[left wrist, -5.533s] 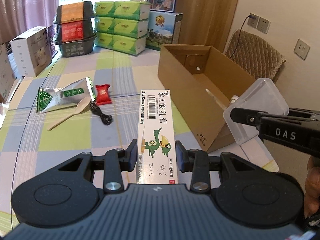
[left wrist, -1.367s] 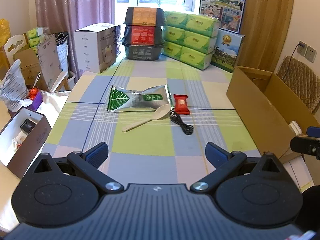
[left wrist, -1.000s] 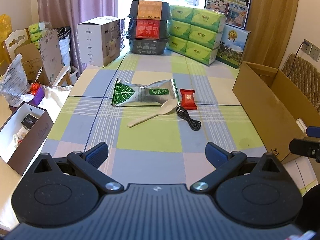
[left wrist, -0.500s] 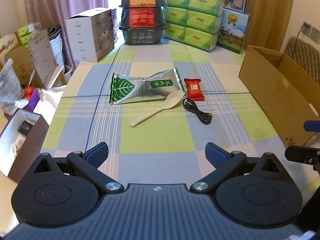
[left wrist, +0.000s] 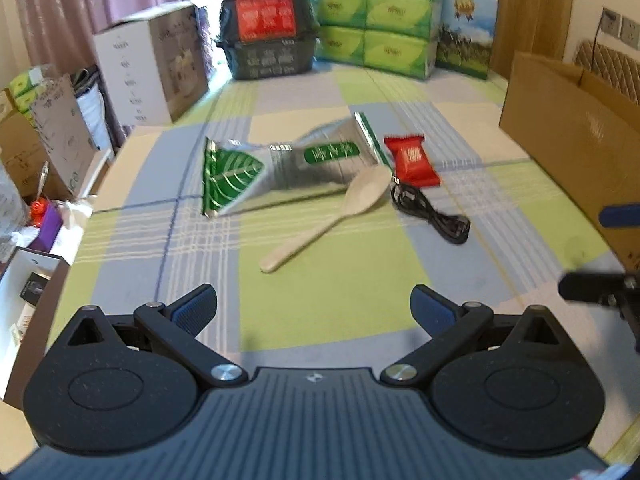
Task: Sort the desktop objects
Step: 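Move both open tools back over the table, then grasp the black cable with the right tool while the left grasps the beige spoon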
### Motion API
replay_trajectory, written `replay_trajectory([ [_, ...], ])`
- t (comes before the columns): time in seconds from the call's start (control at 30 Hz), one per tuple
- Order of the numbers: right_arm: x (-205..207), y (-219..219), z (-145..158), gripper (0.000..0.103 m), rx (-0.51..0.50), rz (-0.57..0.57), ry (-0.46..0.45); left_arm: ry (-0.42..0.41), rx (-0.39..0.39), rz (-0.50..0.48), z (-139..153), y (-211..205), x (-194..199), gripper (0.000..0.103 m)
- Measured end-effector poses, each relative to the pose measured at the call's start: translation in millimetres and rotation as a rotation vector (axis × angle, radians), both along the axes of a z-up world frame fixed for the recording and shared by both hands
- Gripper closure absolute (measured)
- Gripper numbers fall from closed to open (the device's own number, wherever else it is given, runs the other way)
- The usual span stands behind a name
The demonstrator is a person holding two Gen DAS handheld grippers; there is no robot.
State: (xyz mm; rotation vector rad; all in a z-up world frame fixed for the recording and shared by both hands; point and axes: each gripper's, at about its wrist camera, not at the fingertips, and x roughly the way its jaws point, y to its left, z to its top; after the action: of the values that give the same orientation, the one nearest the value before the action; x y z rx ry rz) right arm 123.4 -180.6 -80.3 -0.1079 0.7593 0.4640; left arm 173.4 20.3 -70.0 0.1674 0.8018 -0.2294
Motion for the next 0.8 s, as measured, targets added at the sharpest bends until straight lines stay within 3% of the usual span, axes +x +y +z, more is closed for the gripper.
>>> replay_trajectory([
  [0.1,16.6,0.3,-11.1,0.002,0.028,-0.001,0.035,-0.028,0.034,-0.059,-3.3,-5.4,6.7,0.002],
  [0.27,36.8,16.1,-18.9,0.002,0.002,0.07,0.031,-0.015,0.013,-0.085,-12.2,-3.5,30.3,0.003],
  [0.47,59.3,30.0,-34.7,0.003,-0.027,0.12,0.043,0.003,0.036,-0.098,-24.2,-2.3,54.4,0.019],
  [0.53,66.0,33.1,-38.8,0.011,-0.033,0.13,0.044,0.006,0.037,-0.099,-26.5,-2.0,58.9,0.026],
  [0.67,79.0,38.8,-45.1,0.022,-0.032,0.143,0.046,0.012,0.031,-0.105,-30.4,-1.7,66.6,0.029],
  [0.8,88.9,41.5,-49.2,0.035,-0.016,0.138,0.043,0.037,0.035,-0.112,-35.1,-3.2,70.2,0.047],
])
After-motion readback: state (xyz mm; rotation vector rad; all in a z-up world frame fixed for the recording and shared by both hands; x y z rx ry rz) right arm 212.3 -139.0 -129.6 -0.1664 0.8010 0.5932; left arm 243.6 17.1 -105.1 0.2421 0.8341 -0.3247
